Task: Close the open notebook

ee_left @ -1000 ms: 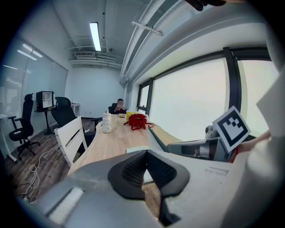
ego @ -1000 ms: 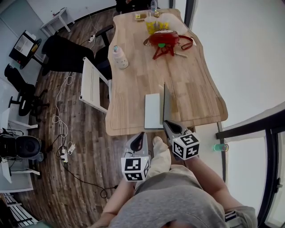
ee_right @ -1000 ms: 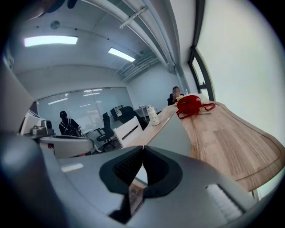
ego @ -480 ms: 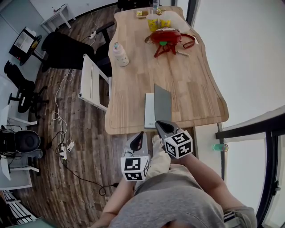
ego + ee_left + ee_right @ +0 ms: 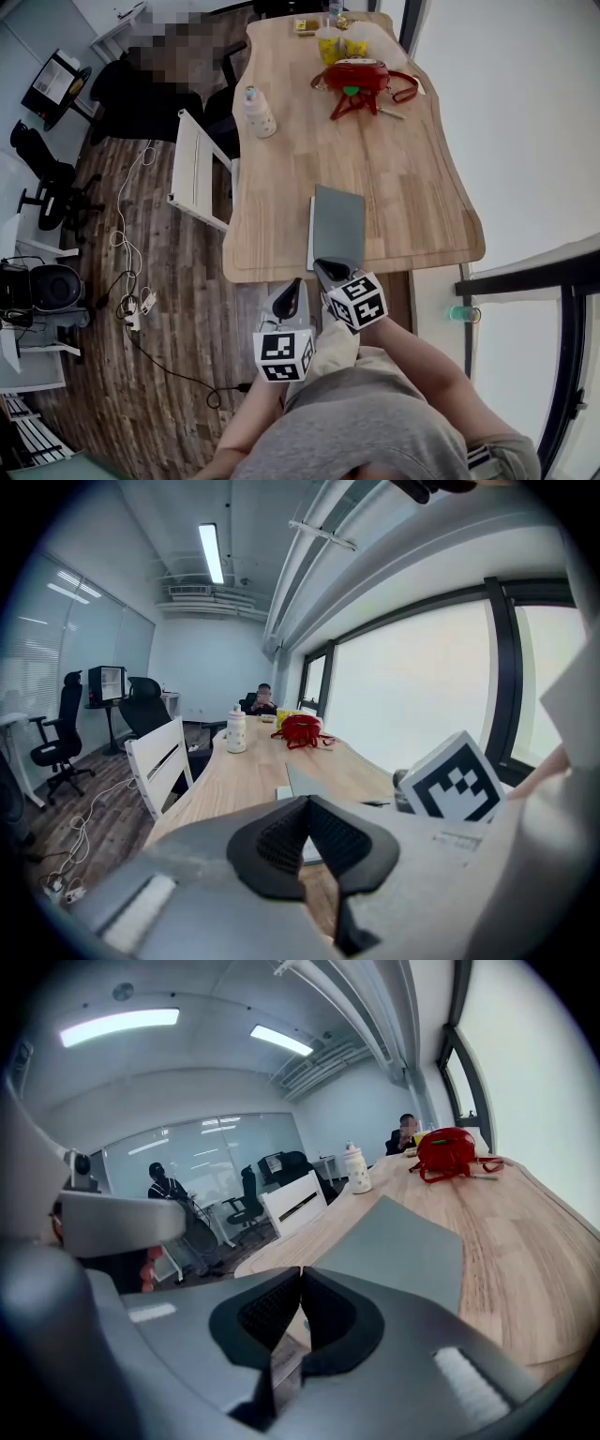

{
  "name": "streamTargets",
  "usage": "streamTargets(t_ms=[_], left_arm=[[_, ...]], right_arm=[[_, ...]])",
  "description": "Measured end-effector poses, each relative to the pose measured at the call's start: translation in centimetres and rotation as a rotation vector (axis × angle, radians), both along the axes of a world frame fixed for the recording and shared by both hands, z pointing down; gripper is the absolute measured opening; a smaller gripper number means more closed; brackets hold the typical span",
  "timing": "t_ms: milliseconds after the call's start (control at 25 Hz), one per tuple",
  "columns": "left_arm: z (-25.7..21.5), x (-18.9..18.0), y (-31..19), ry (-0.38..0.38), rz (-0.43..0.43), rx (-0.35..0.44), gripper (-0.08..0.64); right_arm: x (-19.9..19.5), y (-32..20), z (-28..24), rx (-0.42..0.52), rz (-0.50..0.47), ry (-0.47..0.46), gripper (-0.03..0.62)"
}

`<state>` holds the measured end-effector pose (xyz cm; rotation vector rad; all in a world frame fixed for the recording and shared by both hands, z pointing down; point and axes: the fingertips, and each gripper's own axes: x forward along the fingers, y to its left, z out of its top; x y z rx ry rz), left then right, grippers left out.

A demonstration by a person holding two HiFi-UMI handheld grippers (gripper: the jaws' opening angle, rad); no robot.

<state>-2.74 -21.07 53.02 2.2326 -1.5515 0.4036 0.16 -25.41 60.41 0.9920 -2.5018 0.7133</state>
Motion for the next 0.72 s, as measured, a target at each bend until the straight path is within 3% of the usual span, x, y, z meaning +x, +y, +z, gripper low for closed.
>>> streamTargets(t_ms=[720], left_arm=[[1.8, -3.2, 0.3, -0.018, -0.089, -0.038, 0.005]], right_arm=[[-3.0, 0.1, 6.4, -0.071, -0.121, 0.175, 0.015]])
